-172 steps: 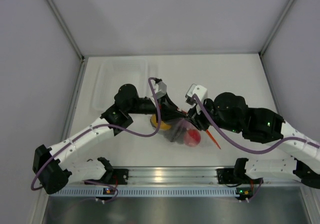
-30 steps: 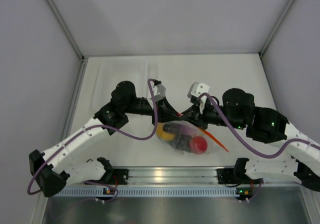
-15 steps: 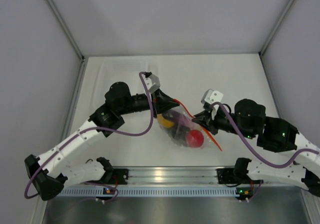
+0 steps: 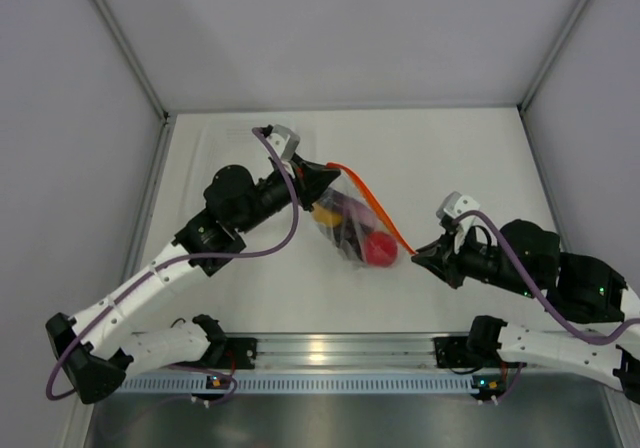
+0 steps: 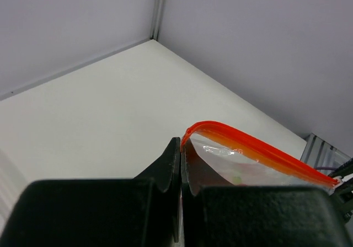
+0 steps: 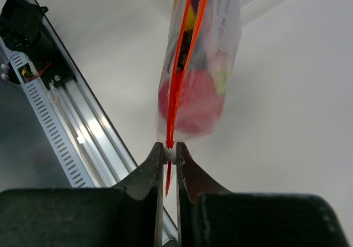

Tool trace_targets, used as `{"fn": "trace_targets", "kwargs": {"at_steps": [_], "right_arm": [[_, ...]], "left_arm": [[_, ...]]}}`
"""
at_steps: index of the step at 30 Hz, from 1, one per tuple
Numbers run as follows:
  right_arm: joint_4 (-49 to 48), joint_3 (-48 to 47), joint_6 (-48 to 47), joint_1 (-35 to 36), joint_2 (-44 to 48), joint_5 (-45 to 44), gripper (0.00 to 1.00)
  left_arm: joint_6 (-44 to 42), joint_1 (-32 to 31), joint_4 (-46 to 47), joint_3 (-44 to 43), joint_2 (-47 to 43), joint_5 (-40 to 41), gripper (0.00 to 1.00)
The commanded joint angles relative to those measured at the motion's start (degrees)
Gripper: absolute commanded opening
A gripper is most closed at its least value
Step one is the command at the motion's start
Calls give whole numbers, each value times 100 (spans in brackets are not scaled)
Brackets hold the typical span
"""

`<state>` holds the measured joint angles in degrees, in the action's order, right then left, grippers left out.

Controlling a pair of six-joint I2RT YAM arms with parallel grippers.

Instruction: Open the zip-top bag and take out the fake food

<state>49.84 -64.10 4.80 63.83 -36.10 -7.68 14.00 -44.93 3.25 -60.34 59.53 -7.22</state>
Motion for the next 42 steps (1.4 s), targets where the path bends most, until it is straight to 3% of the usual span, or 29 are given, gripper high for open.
{"fn": "trace_targets", "kwargs": {"at_steps": [1, 6, 12, 13, 14, 17, 23, 30, 37, 42], "right_arm": [[491, 81, 364, -64, 146, 4, 0], [684, 55, 434, -55, 226, -49, 0], [623, 81, 496, -55, 139, 47, 1], [606, 81, 487, -55, 121, 117, 7], [562, 116, 478, -64, 103, 214, 23], [333, 213, 504, -55, 173, 110, 46], [-71, 143, 750, -55, -19, -1197, 46], [-625, -129, 479, -64, -424, -1833, 47], [-502, -629, 118, -126, -776, -1878, 48], [-177, -797, 30, -161, -1013, -1114, 51]], "left_arm": [[278, 72, 871, -84, 15, 564, 0], [472, 63, 1029, 162, 6, 950, 0], [709, 63, 1205, 286, 50, 863, 0], [753, 63, 1213, 277, 59, 819, 0], [771, 63, 1240, 268, 59, 749, 0], [771, 72, 1284, 250, 76, 311, 0], [586, 72, 1486, 452, 77, -894, 0], [341, 72, 1539, 514, 138, -1764, 0], [288, 72, 1539, 549, 147, -2002, 0], [261, 72, 1539, 847, 112, -2327, 0]]}}
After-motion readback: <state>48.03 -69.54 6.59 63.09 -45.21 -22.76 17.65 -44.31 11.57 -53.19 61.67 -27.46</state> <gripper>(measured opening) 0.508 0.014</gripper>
